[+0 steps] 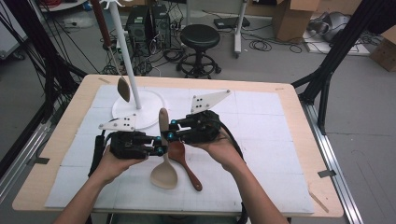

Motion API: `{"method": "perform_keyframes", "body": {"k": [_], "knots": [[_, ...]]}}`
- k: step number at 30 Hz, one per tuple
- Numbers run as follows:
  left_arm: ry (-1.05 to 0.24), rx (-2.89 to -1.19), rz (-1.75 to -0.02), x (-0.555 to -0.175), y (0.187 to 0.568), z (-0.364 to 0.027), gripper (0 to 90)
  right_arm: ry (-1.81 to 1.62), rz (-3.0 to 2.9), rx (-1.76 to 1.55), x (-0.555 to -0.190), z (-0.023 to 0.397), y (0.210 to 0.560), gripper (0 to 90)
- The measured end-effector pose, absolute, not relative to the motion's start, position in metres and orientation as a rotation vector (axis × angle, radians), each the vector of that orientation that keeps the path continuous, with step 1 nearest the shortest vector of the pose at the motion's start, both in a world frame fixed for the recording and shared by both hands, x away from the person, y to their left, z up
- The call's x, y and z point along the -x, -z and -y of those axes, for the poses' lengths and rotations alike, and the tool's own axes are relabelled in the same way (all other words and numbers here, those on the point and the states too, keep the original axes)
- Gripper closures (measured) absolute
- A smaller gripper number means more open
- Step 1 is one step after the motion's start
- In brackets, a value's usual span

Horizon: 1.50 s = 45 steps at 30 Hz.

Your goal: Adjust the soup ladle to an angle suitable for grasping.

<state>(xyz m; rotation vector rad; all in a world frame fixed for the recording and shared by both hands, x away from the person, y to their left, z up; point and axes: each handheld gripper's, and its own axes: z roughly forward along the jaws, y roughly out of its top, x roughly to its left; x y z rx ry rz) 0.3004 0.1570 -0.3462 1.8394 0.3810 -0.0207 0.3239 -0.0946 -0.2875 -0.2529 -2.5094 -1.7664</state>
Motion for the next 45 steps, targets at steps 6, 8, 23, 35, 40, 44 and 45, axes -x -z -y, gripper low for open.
{"method": "perform_keyframes", "body": {"k": [6, 8, 23, 35, 40, 44, 45], "knots": [[-0.029, -1.851, -0.382, -0.298, 0.341, -0.153, 77.7, 1.798, 2.533, 0.289, -0.323, 0.092, 0.285, 73.5], [-0.006, -1.846, -0.369, -0.298, 0.341, -0.154, 77.6, 1.797, 2.511, 0.27, -0.324, 0.091, 0.284, 74.3], [-0.027, -1.783, -0.385, -0.298, 0.332, -0.162, 77.5, 1.775, 2.5, 0.256, -0.324, 0.094, 0.287, 62.5], [-0.053, -1.791, -0.418, -0.302, 0.329, -0.17, 77.5, 1.793, 2.565, 0.431, -0.324, 0.124, 0.301, 41.5], [-0.056, -1.796, -0.428, -0.303, 0.329, -0.173, 77.5, 1.782, 2.599, 0.509, -0.324, 0.139, 0.311, 36.4], [-0.058, -1.804, -0.438, -0.304, 0.328, -0.175, 77.5, 1.767, 2.615, 0.565, -0.324, 0.15, 0.321, 33.6], [-0.06, -1.807, -0.438, -0.304, 0.328, -0.176, 77.6, 1.759, 2.624, 0.583, -0.324, 0.153, 0.323, 33.1]]}}
